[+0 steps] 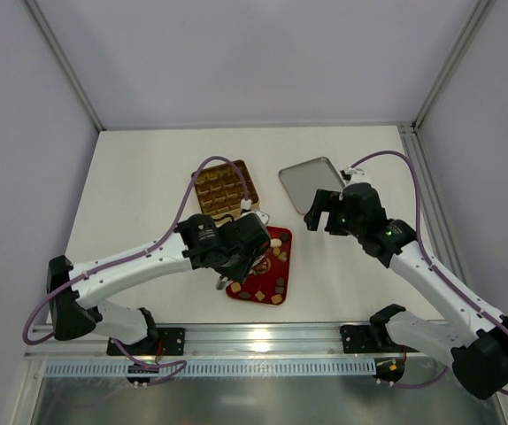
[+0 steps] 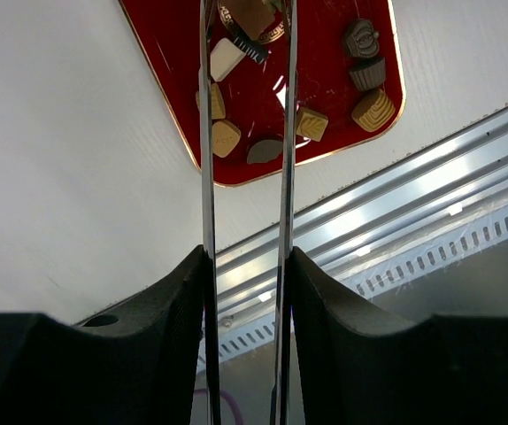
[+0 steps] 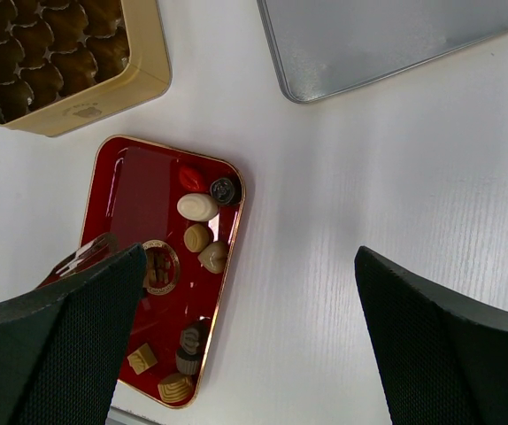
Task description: Pack the chocolate
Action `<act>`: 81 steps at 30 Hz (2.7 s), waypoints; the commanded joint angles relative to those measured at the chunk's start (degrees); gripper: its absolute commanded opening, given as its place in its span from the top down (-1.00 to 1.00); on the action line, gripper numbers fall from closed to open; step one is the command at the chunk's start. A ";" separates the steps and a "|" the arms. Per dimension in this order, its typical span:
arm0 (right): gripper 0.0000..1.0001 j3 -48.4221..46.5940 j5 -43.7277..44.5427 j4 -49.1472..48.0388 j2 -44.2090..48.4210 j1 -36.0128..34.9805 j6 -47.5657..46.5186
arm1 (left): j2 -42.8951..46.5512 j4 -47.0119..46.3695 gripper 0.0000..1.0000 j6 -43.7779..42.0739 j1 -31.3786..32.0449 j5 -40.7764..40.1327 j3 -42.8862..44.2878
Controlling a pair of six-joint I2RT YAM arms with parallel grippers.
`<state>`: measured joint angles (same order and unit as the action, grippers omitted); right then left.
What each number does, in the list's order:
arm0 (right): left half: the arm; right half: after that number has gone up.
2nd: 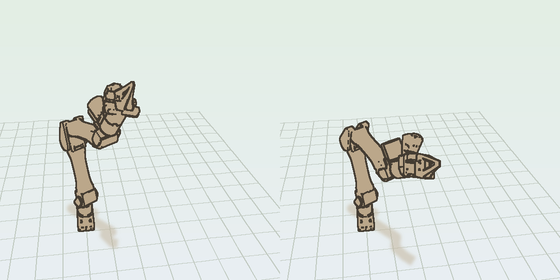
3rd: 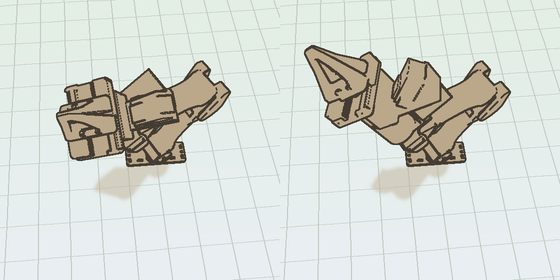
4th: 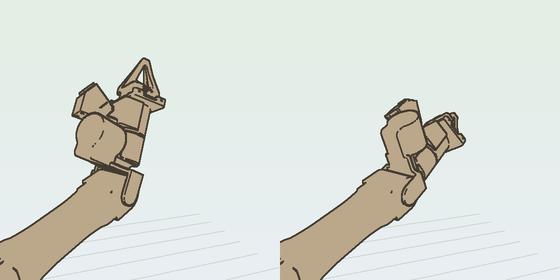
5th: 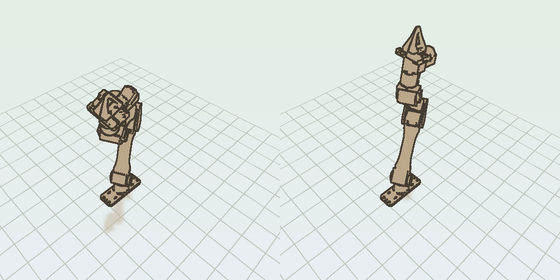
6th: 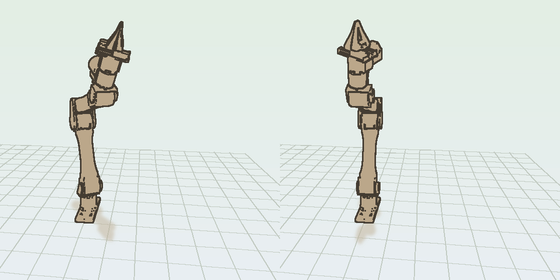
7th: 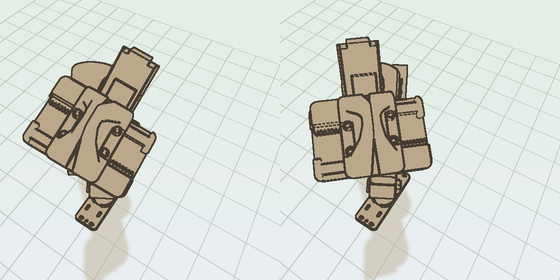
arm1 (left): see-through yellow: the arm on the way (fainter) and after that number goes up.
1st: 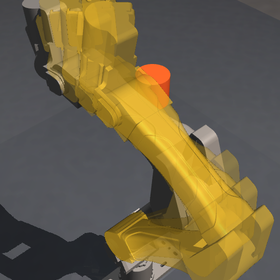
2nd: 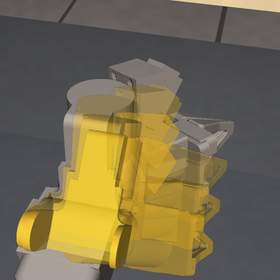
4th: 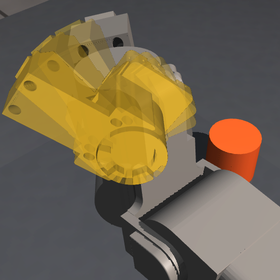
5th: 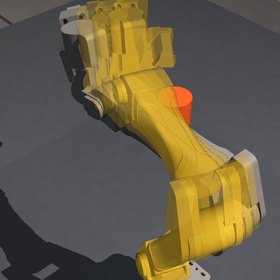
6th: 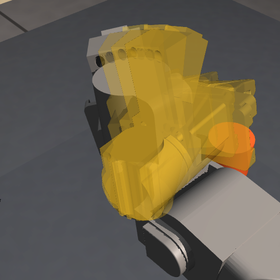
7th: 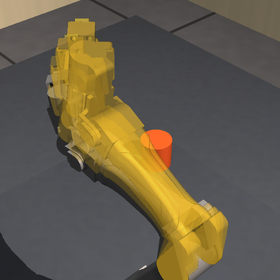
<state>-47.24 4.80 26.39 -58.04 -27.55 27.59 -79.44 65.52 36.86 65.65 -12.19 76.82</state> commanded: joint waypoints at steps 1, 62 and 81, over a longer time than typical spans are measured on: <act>-1.00 0.05 0.92 -0.90 1.18 -0.05 0.71 | 1.48 0.23 0.18 2.34 0.54 -1.17 -1.14; -1.00 2.86 1.53 -1.52 3.37 -0.13 1.23 | -3.53 -3.47 0.41 1.55 1.33 0.59 -3.25; -1.00 2.33 1.71 -1.34 3.28 -0.05 0.88 | -1.42 0.58 0.52 -0.47 1.06 -5.74 3.95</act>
<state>-44.03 5.41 26.35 -55.83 -27.55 28.45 -82.98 65.30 36.99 66.63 -14.92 77.82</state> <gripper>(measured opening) 0.996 0.297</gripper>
